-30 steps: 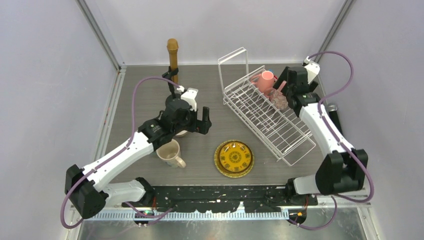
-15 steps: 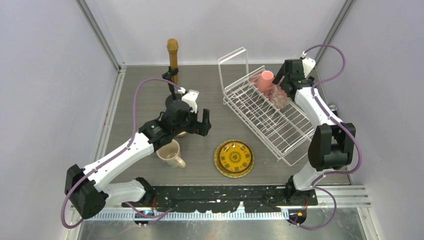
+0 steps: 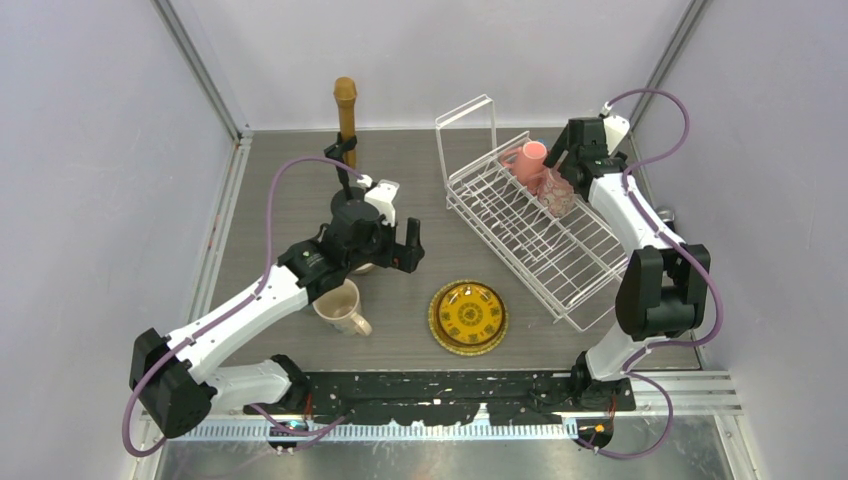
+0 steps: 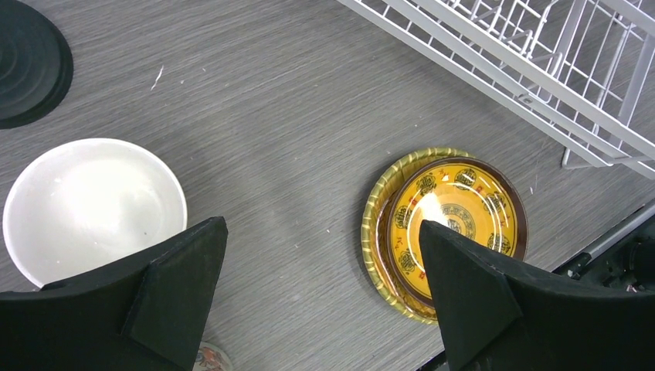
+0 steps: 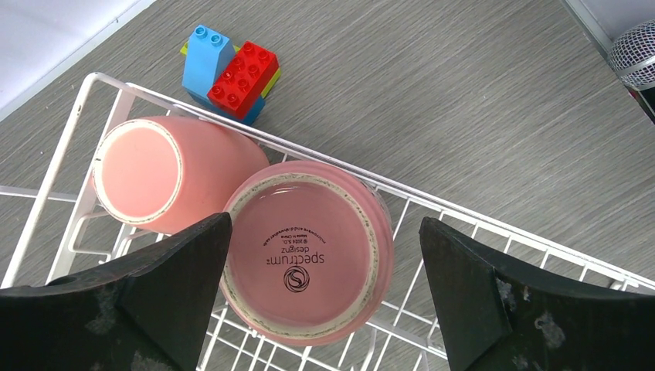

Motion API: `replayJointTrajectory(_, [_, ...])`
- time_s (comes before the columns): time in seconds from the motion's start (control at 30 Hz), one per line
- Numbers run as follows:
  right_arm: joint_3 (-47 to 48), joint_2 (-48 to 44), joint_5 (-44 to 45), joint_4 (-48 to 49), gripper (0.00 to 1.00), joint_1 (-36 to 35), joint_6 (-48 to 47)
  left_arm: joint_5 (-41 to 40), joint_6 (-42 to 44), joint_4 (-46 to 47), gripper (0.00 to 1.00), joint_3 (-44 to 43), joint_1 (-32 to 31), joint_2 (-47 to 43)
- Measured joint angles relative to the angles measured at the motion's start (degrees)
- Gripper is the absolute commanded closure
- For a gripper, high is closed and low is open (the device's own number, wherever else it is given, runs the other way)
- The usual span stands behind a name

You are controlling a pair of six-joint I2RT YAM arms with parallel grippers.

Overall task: Unload the mixed dishes from the dish rack
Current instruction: Pick up the cup from the dish rack.

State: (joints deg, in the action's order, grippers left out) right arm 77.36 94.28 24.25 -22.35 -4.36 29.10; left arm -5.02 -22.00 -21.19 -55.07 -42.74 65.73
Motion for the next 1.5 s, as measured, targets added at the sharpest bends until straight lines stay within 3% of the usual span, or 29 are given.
replayJointTrajectory(0.5, [-0.1,-1.6,-0.8,1.3,0.0,0.0,1.2,0.6,0.5,0.9,0.0,0.0,0.0,0.0])
replayJointTrajectory(0.8, [1.2,2.8,-2.3,0.2,0.0,-0.3,1.6,0.7,0.5,1.3,0.0,0.7,0.0,0.1])
replayJointTrajectory(1.5, [4.1,5.5,5.7,-4.1,0.0,-3.4,4.2,0.8,0.5,1.3,0.0,1.2,0.0,0.9])
